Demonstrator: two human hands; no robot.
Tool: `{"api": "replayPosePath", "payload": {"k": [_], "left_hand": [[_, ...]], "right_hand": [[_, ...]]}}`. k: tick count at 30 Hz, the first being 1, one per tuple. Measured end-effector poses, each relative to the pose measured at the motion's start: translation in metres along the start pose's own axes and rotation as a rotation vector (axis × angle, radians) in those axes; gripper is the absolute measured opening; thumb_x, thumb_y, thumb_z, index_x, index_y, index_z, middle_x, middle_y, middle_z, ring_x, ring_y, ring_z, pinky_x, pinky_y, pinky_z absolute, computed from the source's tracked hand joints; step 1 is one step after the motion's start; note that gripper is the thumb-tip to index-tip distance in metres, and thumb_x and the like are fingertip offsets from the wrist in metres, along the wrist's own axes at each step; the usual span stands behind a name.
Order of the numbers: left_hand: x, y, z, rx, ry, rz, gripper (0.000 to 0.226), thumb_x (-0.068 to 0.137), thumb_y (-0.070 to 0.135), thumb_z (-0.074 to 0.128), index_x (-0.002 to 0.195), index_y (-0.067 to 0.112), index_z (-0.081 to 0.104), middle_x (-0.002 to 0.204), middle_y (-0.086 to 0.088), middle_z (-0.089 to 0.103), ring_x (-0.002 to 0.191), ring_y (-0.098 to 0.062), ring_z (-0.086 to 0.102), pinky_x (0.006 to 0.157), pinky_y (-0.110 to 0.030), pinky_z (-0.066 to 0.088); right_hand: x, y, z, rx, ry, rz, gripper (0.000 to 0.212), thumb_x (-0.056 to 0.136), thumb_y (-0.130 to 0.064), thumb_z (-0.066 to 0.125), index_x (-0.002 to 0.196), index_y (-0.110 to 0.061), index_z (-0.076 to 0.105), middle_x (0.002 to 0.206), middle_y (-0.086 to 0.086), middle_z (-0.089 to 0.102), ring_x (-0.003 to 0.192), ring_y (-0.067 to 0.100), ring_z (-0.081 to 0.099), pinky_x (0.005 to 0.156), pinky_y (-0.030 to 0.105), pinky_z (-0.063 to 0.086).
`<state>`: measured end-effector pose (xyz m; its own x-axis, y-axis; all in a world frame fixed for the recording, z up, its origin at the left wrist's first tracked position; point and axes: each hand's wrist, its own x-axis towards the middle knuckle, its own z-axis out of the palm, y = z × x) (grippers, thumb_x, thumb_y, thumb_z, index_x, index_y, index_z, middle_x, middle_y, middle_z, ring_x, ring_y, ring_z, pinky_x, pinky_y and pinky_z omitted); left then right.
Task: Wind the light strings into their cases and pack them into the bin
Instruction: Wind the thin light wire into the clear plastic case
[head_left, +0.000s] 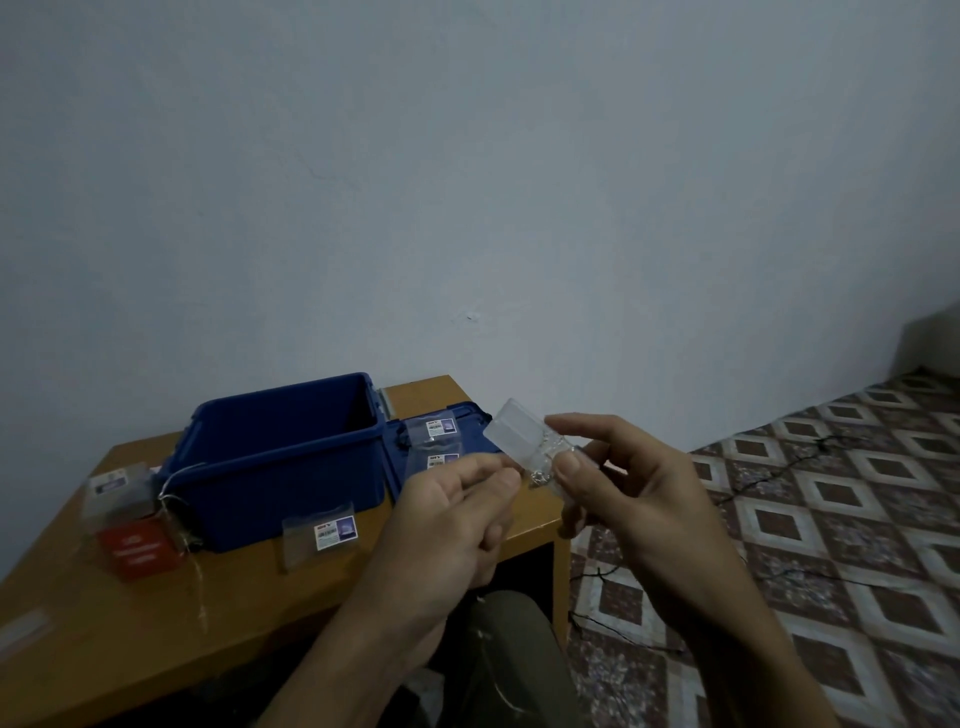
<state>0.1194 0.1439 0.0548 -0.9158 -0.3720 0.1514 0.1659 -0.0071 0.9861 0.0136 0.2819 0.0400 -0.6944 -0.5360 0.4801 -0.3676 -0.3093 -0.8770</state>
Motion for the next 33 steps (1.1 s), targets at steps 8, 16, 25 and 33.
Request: {"api": "replayPosePath", "payload": {"k": [8,16,25,33], "left_hand": [[-0.001,0.003,-0.002,-0.042,-0.115,-0.015,0.026,0.098,0.019,0.055,0.113,0.026,0.074,0.057,-0.001,0.039,0.043,-0.007,0.026,0.045,-0.025,0.020],[0.001,0.002,-0.002,-0.037,-0.122,-0.025,0.028,0.100,0.019,0.053,0.117,0.027,0.072,0.055,0.001,0.035,0.043,-0.009,0.024,0.048,-0.028,0.016],[0.004,-0.007,0.000,-0.024,-0.079,-0.051,0.023,0.098,0.027,0.056,0.115,0.023,0.070,0.063,-0.001,0.048,0.053,-0.011,0.042,0.055,-0.027,0.038],[0.007,-0.010,-0.007,0.237,-0.121,-0.023,0.035,0.091,0.041,0.056,0.094,0.009,0.070,0.066,-0.004,0.055,0.060,-0.014,0.052,0.062,-0.025,0.047]], "right_hand": [[0.000,-0.004,-0.002,0.081,-0.026,0.040,0.020,0.086,-0.019,0.069,0.104,-0.012,0.070,0.083,0.029,0.054,0.061,0.031,0.061,0.061,0.037,0.056],[0.001,-0.003,-0.001,0.078,-0.014,0.014,0.018,0.088,-0.017,0.068,0.106,-0.016,0.071,0.079,0.021,0.059,0.062,0.031,0.061,0.063,0.042,0.056],[0.001,-0.003,0.000,0.093,0.043,0.015,0.016,0.089,-0.022,0.071,0.104,-0.018,0.073,0.083,0.017,0.063,0.063,0.027,0.062,0.065,0.044,0.055],[0.001,-0.009,-0.006,0.253,0.054,0.114,0.020,0.084,-0.021,0.077,0.102,-0.014,0.075,0.092,0.027,0.058,0.064,0.024,0.056,0.058,0.030,0.054]]}}
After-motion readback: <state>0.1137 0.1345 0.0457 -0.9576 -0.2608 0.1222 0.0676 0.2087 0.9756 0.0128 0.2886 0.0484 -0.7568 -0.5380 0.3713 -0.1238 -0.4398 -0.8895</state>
